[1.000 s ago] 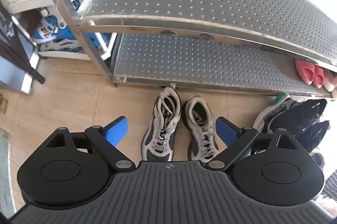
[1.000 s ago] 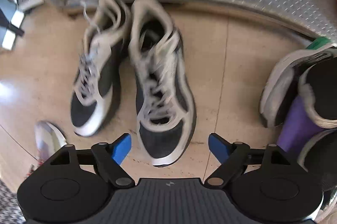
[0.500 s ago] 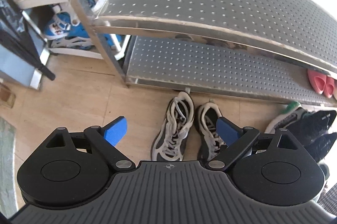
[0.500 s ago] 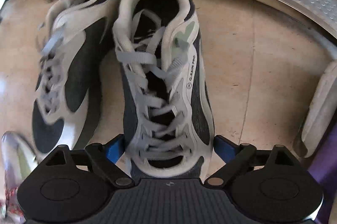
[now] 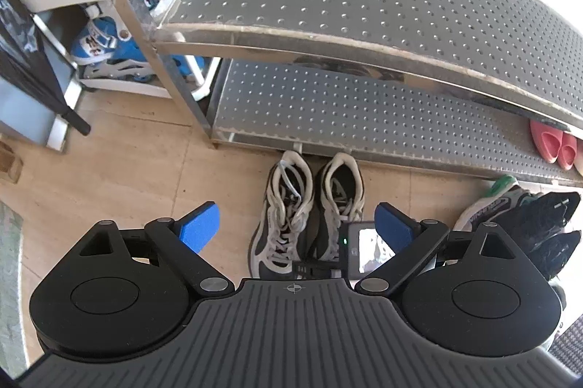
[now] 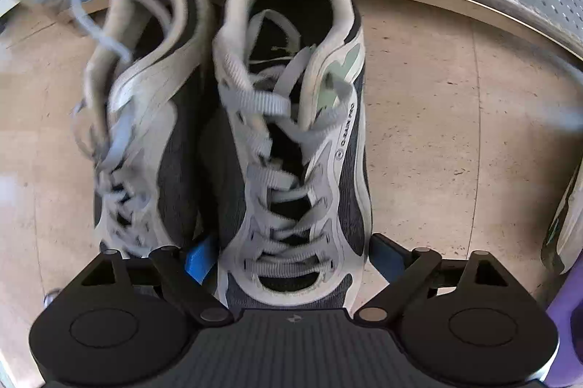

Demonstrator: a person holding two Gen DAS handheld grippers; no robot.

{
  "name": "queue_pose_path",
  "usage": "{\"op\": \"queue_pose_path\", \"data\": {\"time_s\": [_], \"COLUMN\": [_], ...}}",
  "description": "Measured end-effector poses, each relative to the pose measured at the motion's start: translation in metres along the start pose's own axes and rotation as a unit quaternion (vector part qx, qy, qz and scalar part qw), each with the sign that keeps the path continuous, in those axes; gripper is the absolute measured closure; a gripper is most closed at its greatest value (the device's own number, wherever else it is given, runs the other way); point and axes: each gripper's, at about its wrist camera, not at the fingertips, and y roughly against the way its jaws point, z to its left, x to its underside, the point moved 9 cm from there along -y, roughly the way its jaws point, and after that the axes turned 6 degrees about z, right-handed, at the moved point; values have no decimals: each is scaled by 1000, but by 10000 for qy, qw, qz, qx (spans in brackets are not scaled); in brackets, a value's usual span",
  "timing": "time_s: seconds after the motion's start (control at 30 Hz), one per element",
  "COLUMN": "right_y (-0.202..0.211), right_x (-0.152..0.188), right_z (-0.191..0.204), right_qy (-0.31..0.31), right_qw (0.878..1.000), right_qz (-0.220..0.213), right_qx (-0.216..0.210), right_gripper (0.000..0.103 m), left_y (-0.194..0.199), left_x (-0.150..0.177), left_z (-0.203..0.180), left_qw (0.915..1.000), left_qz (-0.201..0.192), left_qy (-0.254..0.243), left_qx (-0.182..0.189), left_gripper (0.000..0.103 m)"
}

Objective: Organize scattered shoes
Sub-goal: 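Place the sneaker beside the first one and align the pair, right tool, then grasp a black sneaker from the pile with the left tool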

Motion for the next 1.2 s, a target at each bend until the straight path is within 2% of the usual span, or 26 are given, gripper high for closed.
{"op": "queue_pose_path", "data": {"time_s": [0.13,0.27,0.37,0.43,0.47,0.57,0.63,0.73,0.83,0.93,1.07,1.17,1.2], "right_y": [37,57,60,63,65,78,84,90,117,168,234,270,281], "right_x": [21,43,52,67,73,104,117,135,144,141,135,123,121], "right_z": [-9,-33,-53,-59,-59,-71,-88,-121,-153,-193,-259,-315,-340], "right_qy": [75,165,46,-68,-62,99,24,-465,-739,-622,-603,-1139,-1565], "right_qw": [9988,9988,9992,9992,9991,9992,9995,9986,9965,9975,9943,9803,9693], "right_qz": [-311,-349,-241,-126,-99,-71,-72,154,193,-178,-872,-1598,-1884], "right_qx": [-364,-307,-303,-386,-414,-388,-298,-212,-351,-281,113,235,222], "right_gripper": [15,18,34,49,50,50,45,41,41,35,31,31,33], "left_y": [2,1,3,6,7,10,12,8,-7,-20,-28,-41,-45], "left_x": [3,8,13,14,13,9,11,26,46,61,67,65,64], "left_z": [-10,-23,-36,-47,-52,-68,-82,-112,-148,-188,-237,-272,-280], "left_qw": [9999,10000,9997,9995,9994,9989,9983,9947,9857,9773,9735,9720,9716], "left_qz": [-7,42,82,73,38,-48,-66,-62,89,269,275,209,188], "left_qy": [-100,-49,-124,-230,-292,-455,-556,-997,-1677,-2084,-2148,-2163,-2178], "left_qx": [-26,52,173,221,195,132,188,241,120,265,738,893,907], "left_gripper": [8,8,8,8,8,7,7,6,7,12,31,32,32]}}
